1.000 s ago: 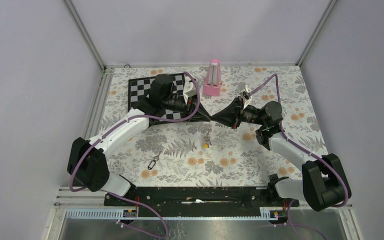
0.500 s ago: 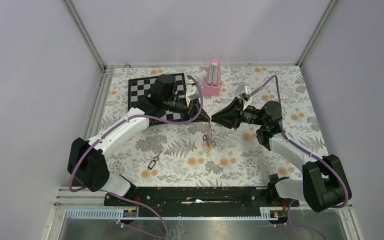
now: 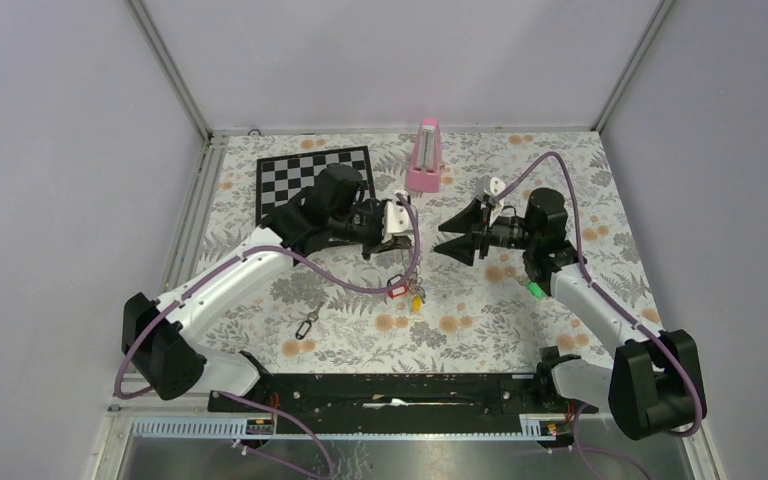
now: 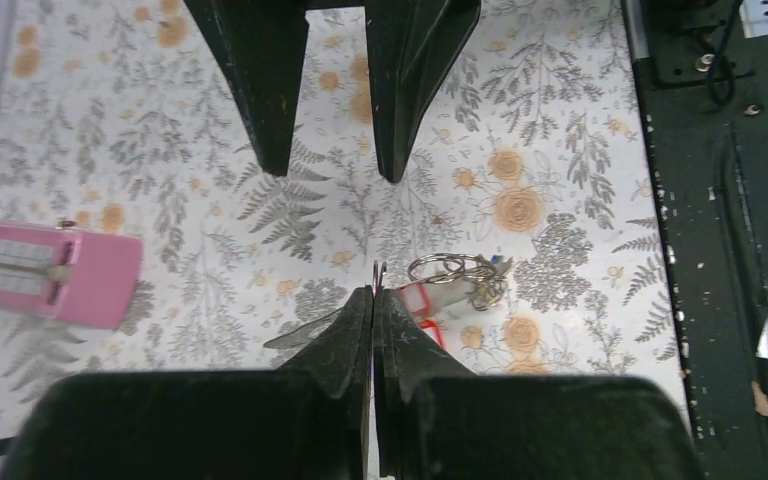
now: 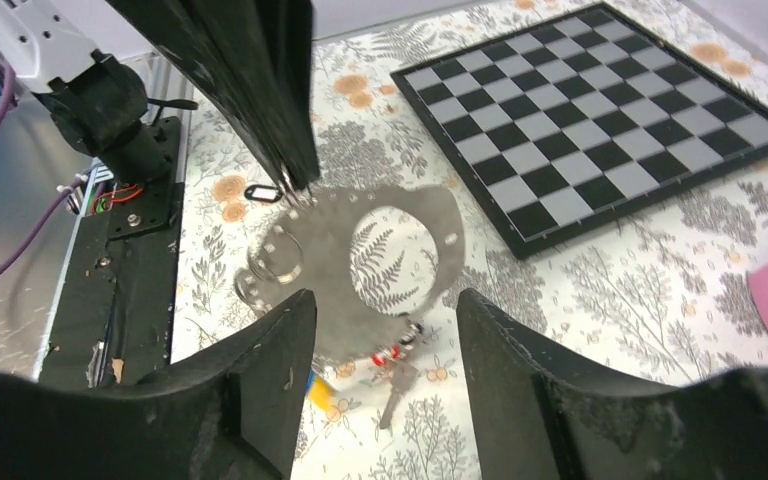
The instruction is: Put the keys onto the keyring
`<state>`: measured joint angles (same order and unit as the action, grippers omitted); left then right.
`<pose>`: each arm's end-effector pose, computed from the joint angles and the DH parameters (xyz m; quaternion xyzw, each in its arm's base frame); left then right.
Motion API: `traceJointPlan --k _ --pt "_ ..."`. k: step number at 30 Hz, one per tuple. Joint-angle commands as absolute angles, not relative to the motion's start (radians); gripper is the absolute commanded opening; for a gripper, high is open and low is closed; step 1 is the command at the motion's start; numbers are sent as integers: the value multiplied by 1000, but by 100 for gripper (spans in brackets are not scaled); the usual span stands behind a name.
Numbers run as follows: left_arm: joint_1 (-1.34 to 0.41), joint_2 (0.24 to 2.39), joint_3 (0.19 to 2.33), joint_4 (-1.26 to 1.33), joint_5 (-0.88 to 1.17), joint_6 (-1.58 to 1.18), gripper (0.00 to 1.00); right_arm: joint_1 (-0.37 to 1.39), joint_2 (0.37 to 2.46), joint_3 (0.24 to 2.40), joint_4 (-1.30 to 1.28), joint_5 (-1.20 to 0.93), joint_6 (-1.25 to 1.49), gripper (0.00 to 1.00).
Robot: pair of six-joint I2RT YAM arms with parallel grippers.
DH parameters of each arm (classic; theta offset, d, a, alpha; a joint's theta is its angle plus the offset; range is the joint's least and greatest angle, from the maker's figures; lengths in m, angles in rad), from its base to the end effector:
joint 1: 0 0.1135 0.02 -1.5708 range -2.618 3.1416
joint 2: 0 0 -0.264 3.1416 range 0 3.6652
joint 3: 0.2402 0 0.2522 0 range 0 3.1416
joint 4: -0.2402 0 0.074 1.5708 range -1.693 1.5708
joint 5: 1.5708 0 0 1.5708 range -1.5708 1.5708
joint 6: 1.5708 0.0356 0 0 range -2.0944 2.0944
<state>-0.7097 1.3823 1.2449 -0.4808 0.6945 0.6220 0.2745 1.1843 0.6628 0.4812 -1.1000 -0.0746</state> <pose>0.2158 -0.2154 0.3400 0.6389 0.5608 -0.3210 0.4175 0.2348 0.0991 0.2844 -0.4633 0.5426 0.4340 0.5500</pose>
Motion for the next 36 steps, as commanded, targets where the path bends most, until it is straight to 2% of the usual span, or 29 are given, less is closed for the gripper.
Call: traceJointPlan --k 1,8,14,24,36 --pt "-712 1322 1249 -456 652 695 0 223 1156 749 302 -1071 -139 63" --pt "-712 1312 1198 -442 686 606 0 176 1112 871 -283 -779 -379 69" --pt "-711 1325 1204 -469 658 517 0 152 1117 892 -557 -448 -528 69" --pt "-711 1343 1189 -478 711 449 0 65 1263 900 -657 -248 -710 63" --pt "-710 1364 1202 -477 720 424 0 -18 1431 934 -721 -176 -864 49"
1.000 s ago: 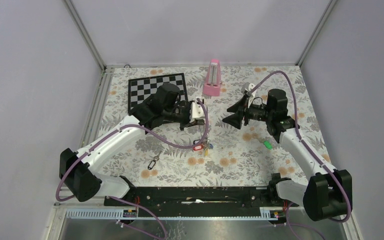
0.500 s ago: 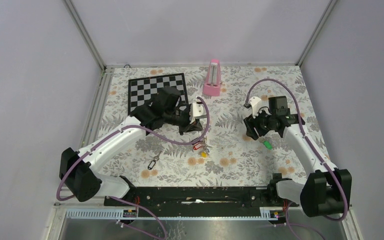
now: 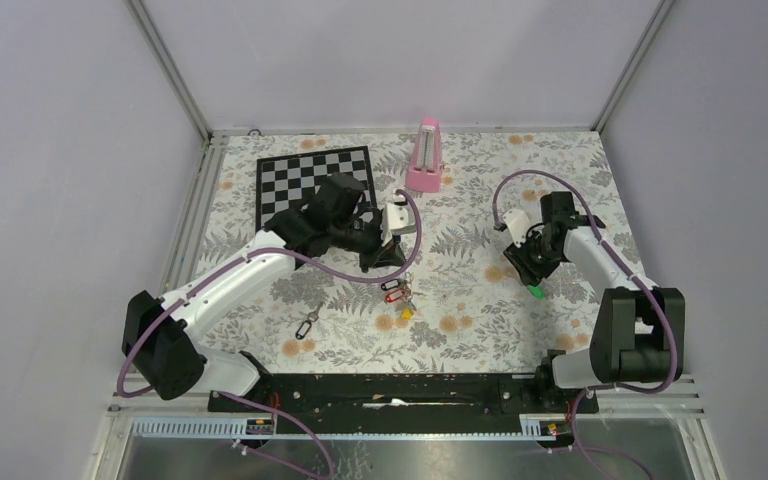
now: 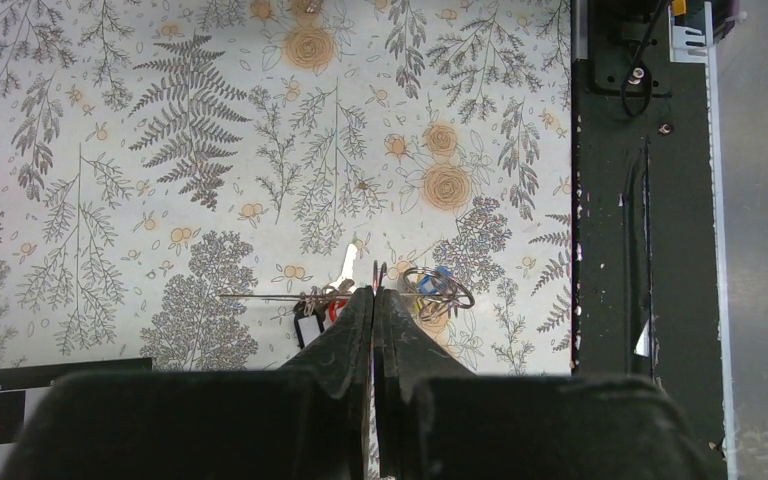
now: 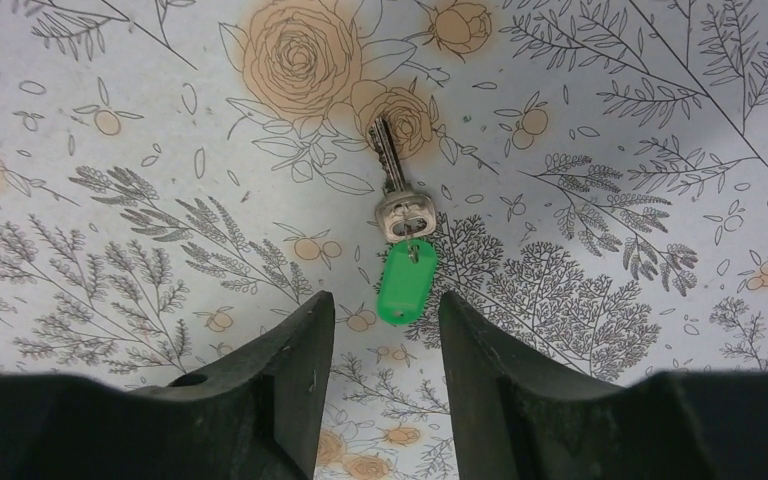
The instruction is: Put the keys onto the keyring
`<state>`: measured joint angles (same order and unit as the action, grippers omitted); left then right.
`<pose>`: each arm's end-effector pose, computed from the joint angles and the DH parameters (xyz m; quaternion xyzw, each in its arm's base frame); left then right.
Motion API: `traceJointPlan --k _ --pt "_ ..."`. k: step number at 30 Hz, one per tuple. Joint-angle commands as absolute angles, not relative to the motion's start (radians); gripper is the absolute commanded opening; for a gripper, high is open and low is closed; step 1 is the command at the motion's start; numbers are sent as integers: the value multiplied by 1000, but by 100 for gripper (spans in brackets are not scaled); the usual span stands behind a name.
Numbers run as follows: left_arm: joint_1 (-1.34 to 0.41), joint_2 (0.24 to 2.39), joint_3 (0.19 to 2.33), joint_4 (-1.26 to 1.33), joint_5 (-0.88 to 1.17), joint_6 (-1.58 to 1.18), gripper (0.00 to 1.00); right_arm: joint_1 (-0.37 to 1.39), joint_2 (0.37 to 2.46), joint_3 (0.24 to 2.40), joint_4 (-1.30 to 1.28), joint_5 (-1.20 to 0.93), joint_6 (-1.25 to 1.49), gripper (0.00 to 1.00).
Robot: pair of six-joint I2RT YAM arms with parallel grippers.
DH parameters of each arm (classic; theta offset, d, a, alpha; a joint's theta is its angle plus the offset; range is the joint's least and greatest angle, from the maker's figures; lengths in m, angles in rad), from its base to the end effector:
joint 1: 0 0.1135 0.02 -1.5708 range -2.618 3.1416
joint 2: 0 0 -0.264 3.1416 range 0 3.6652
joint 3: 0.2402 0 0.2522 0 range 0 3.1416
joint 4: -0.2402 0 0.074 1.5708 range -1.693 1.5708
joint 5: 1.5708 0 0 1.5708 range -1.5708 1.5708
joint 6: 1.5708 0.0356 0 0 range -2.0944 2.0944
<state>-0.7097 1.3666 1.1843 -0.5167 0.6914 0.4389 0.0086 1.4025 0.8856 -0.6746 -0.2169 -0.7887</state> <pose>0.2097 -0.2100 0.3213 0.5834 0.6383 -0.3580 0.3521 0.2586 0.0099 0.2038 -0.3978 0.8918 0.0271 0.2137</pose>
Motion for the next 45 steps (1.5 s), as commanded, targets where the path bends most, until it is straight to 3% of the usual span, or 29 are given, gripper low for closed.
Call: traceJointPlan --k 1,8,21,37,45 --pt "-711 1366 1203 -477 719 424 0 -24 1441 935 -720 -175 -875 48" --pt "-711 1380 1216 -478 724 419 0 -27 1520 960 -719 -170 -909 40" --pt "-711 1394 1224 -478 729 421 0 -27 1608 976 -708 -205 -923 39" --pt "-712 1396 1224 -486 719 429 0 -28 1652 986 -703 -213 -927 20" --pt "-710 1402 1224 -486 721 431 0 -26 1647 996 -705 -221 -923 19"
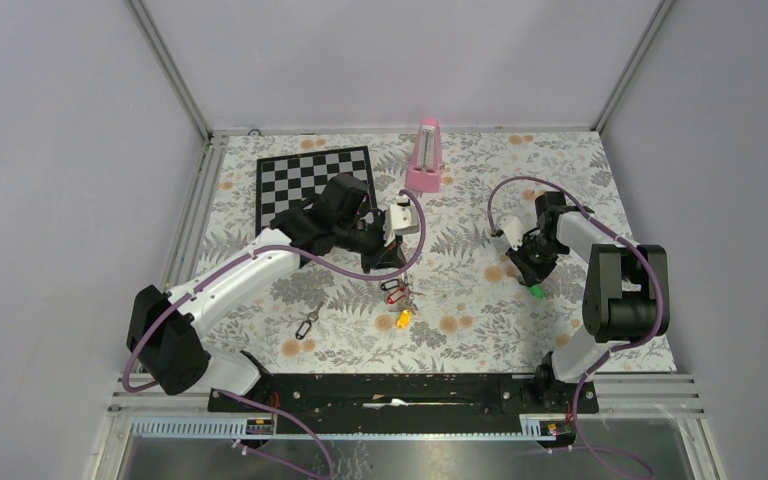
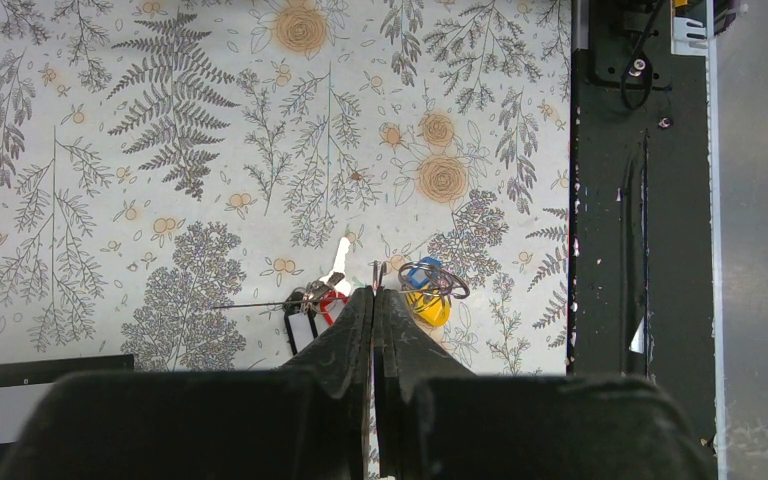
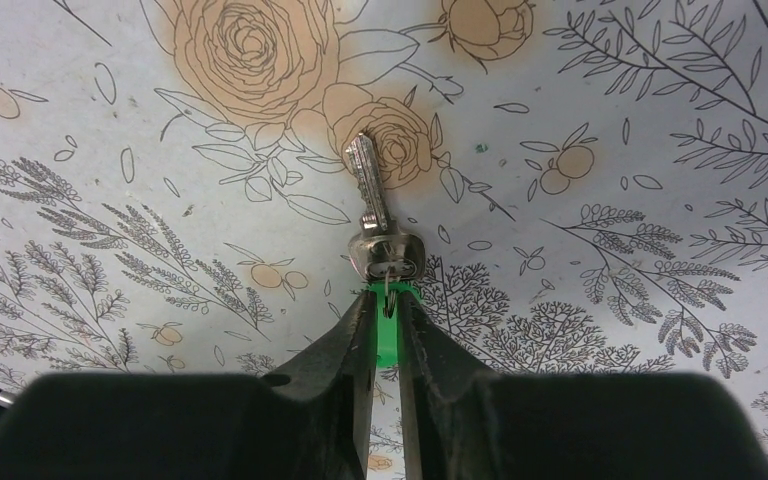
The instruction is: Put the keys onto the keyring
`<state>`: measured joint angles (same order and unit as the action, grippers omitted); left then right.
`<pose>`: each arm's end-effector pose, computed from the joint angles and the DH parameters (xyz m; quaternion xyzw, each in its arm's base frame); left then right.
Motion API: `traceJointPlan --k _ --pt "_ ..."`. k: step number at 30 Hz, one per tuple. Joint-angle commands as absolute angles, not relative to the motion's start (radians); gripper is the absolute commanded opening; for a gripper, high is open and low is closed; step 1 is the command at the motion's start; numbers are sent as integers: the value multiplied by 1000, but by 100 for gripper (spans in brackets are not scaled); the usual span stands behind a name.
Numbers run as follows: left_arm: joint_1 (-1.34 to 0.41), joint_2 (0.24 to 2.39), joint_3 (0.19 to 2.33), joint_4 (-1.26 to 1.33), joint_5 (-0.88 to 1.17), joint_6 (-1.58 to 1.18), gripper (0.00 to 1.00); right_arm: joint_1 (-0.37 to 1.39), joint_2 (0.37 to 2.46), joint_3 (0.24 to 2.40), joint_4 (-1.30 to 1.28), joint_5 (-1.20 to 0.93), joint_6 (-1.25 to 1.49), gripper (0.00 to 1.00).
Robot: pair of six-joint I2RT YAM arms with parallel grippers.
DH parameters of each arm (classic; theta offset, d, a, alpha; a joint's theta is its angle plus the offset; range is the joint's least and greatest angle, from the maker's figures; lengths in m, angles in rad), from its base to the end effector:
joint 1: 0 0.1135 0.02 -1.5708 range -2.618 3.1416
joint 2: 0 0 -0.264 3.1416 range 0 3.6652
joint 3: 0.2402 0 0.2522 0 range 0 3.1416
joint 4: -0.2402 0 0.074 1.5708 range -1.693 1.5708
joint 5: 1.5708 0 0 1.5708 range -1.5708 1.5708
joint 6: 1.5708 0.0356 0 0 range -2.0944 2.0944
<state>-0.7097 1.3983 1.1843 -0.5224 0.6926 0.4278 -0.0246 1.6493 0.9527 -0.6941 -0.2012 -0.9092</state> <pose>0.2142 -0.2140 0.3121 0.5790 0.6505 -0.3608 0.3338 0.2867 0.0001 0.1584 -0.4323 0.8917 0.0490 0.1249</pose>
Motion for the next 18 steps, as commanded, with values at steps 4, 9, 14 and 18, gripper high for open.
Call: traceJointPlan --k 4,9,14,18 --pt "-712 1402 1221 -486 721 431 0 -27 1652 996 -704 -224 -923 16" --pt "-712 1401 1219 -486 716 435 0 -26 1647 999 -710 -230 -926 4" --pt "-710 1405 1224 -486 711 437 0 -26 1621 1007 -731 -257 -935 0" --pt "-711 1410 1233 -486 707 437 0 -26 1573 1040 -790 -354 -942 0"
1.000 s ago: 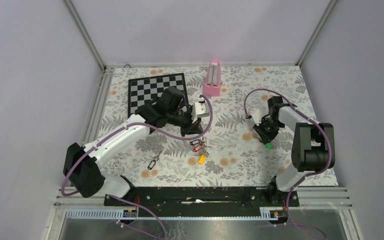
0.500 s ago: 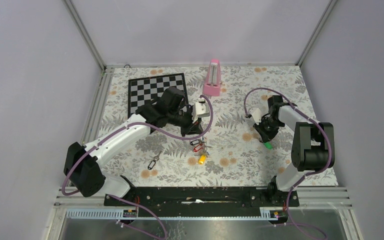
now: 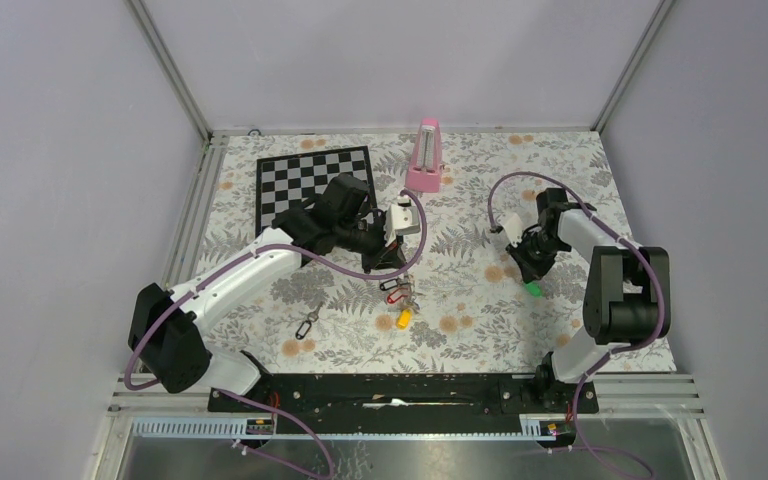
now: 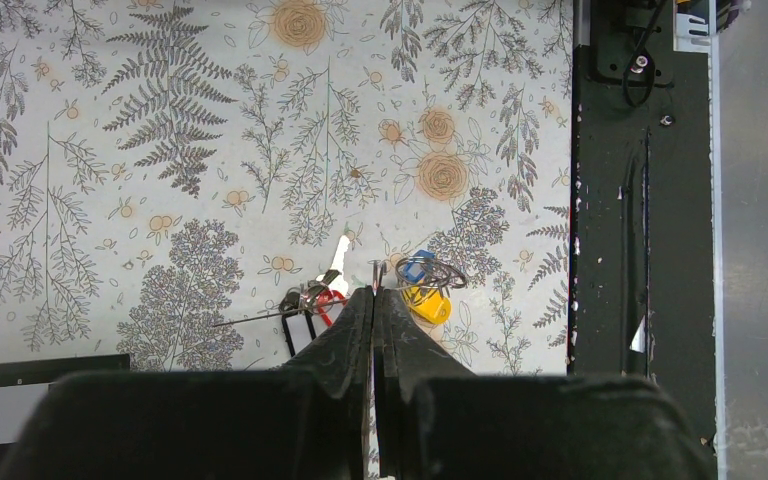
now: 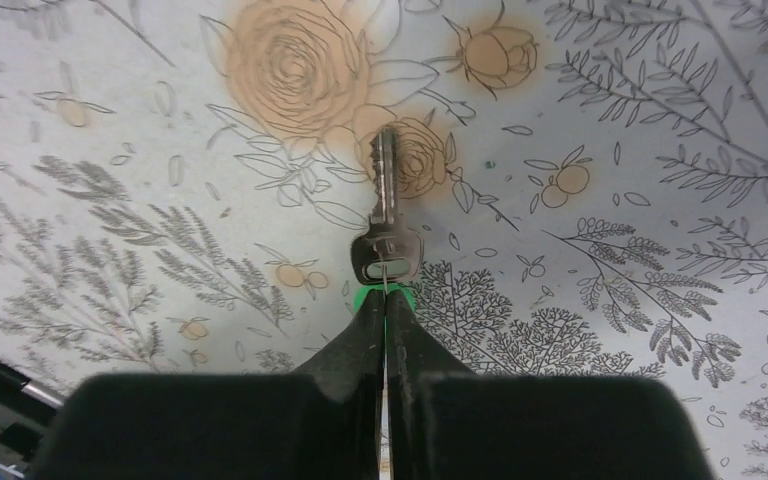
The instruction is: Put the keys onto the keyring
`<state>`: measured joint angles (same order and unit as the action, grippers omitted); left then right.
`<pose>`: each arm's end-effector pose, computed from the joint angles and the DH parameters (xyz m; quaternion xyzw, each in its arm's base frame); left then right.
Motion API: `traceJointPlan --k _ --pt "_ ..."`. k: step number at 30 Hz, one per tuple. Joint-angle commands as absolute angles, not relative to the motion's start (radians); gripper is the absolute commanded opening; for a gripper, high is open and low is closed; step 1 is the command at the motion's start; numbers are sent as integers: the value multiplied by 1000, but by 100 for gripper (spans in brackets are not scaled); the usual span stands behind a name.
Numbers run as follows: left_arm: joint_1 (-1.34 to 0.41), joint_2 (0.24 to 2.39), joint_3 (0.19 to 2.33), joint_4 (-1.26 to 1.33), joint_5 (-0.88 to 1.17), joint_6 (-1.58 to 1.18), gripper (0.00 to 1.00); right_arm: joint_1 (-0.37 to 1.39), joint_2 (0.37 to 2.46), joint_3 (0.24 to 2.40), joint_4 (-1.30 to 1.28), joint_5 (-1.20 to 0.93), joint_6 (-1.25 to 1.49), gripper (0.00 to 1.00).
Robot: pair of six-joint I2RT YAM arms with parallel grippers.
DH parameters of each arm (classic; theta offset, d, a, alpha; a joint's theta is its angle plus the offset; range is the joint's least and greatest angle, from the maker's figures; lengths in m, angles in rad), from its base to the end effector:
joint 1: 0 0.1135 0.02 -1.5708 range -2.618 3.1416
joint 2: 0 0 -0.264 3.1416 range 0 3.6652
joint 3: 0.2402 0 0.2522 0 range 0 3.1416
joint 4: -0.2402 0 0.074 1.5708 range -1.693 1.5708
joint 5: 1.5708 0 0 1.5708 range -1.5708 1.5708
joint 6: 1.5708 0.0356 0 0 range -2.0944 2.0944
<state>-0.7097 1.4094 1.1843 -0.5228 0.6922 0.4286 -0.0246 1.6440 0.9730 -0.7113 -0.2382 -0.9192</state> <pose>0.2159 -0.2154 0.3089 0.5789 0.6532 -0.3606 0.3290 0.2889 0.0013 0.1648 -0.4376 0.8864 0.0629 0.1370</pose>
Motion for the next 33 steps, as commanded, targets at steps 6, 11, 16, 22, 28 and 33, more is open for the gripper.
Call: traceJointPlan --k 6,11,16,22,28,33 --pt "-711 1430 1276 -488 710 426 0 -26 1472 1143 -903 -661 -917 0" --pt "-711 1467 1349 -526 718 438 0 11 1401 1209 -916 -875 -846 0" --pt "-712 1508 1426 -549 712 453 0 145 1307 1205 -792 -943 -754 0" --pt "-717 1541 1466 -549 740 423 0 207 1201 1130 -478 -1098 -496 0" --pt "-729 1530 1458 -524 724 376 0 266 1177 1078 -331 -1146 -358 0" --pt "-742 1500 1423 -473 715 354 0 315 1190 1059 -345 -1121 -368 0"
